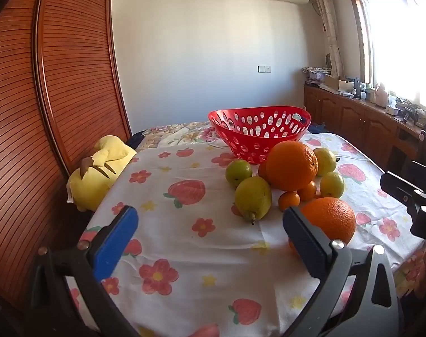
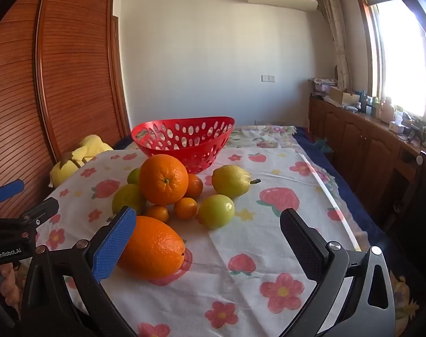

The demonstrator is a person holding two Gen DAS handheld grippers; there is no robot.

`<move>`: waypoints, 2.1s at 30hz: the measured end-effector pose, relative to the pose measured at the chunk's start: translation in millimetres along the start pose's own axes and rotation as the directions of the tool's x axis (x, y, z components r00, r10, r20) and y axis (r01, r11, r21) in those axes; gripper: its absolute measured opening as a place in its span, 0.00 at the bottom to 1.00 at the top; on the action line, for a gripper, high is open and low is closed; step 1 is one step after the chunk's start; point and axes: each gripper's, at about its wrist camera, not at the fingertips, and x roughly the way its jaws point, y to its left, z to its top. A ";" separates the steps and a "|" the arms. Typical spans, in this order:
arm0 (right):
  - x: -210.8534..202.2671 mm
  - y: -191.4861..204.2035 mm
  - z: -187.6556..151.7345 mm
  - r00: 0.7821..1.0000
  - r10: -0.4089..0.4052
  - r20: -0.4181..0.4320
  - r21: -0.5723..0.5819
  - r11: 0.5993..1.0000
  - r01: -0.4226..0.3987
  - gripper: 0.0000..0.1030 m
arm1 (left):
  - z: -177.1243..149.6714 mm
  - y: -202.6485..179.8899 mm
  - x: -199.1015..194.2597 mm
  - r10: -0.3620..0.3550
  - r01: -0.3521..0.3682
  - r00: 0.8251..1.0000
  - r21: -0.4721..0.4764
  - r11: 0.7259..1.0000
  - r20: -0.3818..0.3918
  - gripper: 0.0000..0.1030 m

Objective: Organize fruits

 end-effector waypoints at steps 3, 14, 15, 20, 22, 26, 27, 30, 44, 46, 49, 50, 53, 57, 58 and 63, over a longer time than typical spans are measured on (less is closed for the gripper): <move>0.1 -0.3 0.3 1.000 -0.001 -0.005 0.002 1.000 0.001 1.00 | 0.6 0.1 0.5 -0.004 0.004 1.000 -0.002 1.000 0.002 1.00; 0.0 -1.0 0.7 1.000 -0.003 0.001 0.000 1.000 0.003 1.00 | 1.4 -3.2 -1.6 -0.008 0.008 1.000 0.000 1.000 0.009 1.00; 0.1 -1.0 0.7 1.000 -0.002 0.001 -0.001 1.000 0.002 1.00 | 1.5 -4.4 -1.7 -0.008 0.008 1.000 0.001 1.000 0.010 1.00; 1.1 -1.5 0.6 1.000 -0.004 0.001 -0.001 1.000 0.004 1.00 | 1.7 -3.8 -2.2 -0.008 0.008 1.000 0.000 1.000 0.011 1.00; 0.9 -1.7 0.7 1.000 -0.004 0.002 -0.001 1.000 0.005 1.00 | 1.8 -4.0 -2.1 -0.007 0.007 1.000 -0.001 1.000 0.010 1.00; 0.7 -2.1 1.1 1.000 -0.005 0.002 -0.002 1.000 0.005 1.00 | 2.1 -4.2 -2.7 -0.010 0.009 1.000 0.003 1.000 0.014 1.00; 0.6 -2.2 1.2 1.000 -0.004 0.002 -0.001 1.000 0.004 1.00 | 2.0 -4.0 -2.6 -0.009 0.009 1.000 0.003 1.000 0.013 1.00; 0.2 -2.4 1.4 1.000 -0.005 0.003 -0.002 1.000 0.005 1.00 | 2.7 -4.2 -3.5 -0.010 0.010 1.000 0.003 1.000 0.014 1.00; 0.0 -2.4 1.4 1.000 -0.004 0.004 -0.003 1.000 0.004 1.00 | 4.5 -4.6 -5.3 -0.019 0.019 1.000 0.003 1.000 0.020 1.00; -0.1 -2.3 1.4 1.000 -0.005 0.004 -0.004 1.000 0.005 1.00 | 5.1 -4.7 -5.6 -0.020 0.020 1.000 0.002 1.000 0.022 1.00; -0.3 -2.1 1.5 1.000 -0.005 0.005 -0.004 1.000 0.005 1.00 | 6.0 -4.8 -6.1 -0.020 0.020 1.000 0.002 1.000 0.022 1.00; -0.3 -2.0 1.6 1.000 -0.006 0.005 -0.004 1.000 0.006 1.00 | 5.4 -4.7 -6.0 -0.020 0.020 1.000 0.002 1.000 0.022 1.00; -0.5 -1.9 1.6 1.000 -0.005 0.005 -0.003 1.000 0.005 1.00 | 5.6 -4.7 -6.0 -0.020 0.020 1.000 0.002 1.000 0.021 1.00; -0.8 -1.6 1.6 1.000 -0.005 0.006 -0.004 1.000 0.005 1.00 | 5.8 -4.9 -6.1 -0.021 0.021 1.000 0.002 1.000 0.022 1.00; -0.8 -1.7 1.7 1.000 -0.006 0.005 -0.004 1.000 0.006 1.00 | 5.9 -5.0 -6.0 -0.020 0.020 1.000 0.002 1.000 0.022 1.00; -1.2 -1.5 1.7 1.000 -0.004 0.006 -0.004 1.000 0.005 1.00 | 5.5 -4.8 -6.0 -0.020 0.020 1.000 0.002 1.000 0.022 1.00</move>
